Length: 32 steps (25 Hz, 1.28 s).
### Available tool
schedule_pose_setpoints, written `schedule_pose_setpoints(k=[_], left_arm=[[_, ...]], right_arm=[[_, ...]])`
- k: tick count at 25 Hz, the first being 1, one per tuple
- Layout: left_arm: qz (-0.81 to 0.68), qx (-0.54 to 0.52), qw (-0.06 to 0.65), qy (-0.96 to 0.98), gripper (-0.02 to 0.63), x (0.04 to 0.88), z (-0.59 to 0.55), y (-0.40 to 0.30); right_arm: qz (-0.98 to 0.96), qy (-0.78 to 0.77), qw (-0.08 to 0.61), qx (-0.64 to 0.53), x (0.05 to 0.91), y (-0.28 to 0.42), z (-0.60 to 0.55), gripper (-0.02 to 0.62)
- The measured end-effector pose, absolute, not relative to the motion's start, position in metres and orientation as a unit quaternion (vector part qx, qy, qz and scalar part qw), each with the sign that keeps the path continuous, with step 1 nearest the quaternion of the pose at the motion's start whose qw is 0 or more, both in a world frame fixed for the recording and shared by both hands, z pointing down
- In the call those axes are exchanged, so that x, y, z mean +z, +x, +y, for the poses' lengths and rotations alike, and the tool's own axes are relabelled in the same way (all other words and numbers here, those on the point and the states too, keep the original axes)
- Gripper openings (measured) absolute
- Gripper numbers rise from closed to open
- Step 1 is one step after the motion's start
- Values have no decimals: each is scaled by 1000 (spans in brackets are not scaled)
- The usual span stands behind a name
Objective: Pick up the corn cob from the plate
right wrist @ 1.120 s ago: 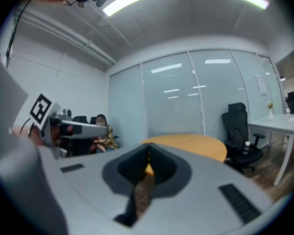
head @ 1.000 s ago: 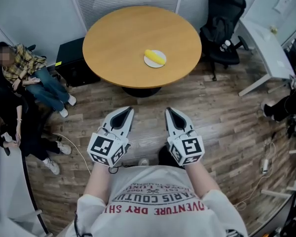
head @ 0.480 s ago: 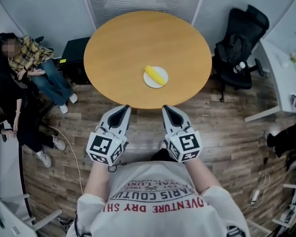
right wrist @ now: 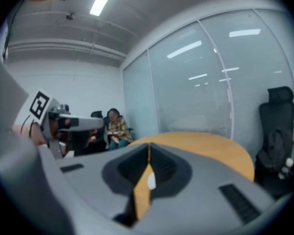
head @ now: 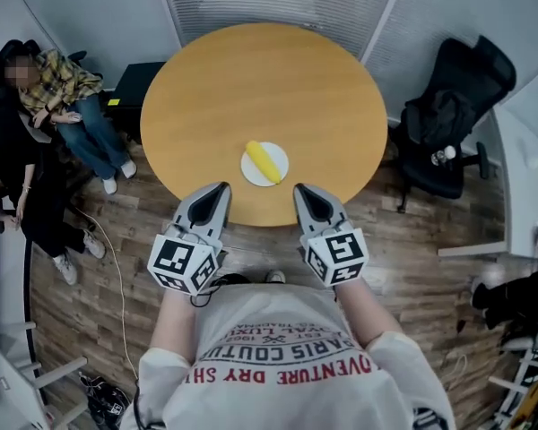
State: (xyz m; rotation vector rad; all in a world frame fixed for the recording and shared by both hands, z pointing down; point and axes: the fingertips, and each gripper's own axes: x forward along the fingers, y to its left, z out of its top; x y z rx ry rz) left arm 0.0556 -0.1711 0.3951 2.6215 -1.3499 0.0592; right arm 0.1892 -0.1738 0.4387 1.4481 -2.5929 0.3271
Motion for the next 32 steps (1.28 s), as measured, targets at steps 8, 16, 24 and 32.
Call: schedule_pose_setpoints(k=[8,16,24,32], left_arm=[[-481,33,112,869,32,417,-211,56],[-468,34,121,875,32,449,-277,46],[-440,50,136,886,32,487,-333,26],[-428,68,175,884,32,528,-362,8]], right_arm=[[-877,445,109,145,469,181,-222,29],[-874,407,189,186,529,152,-269,31],[-843,379,289,251,610,127,-309,167],[-800,368,380,283,681,124,-332,228]])
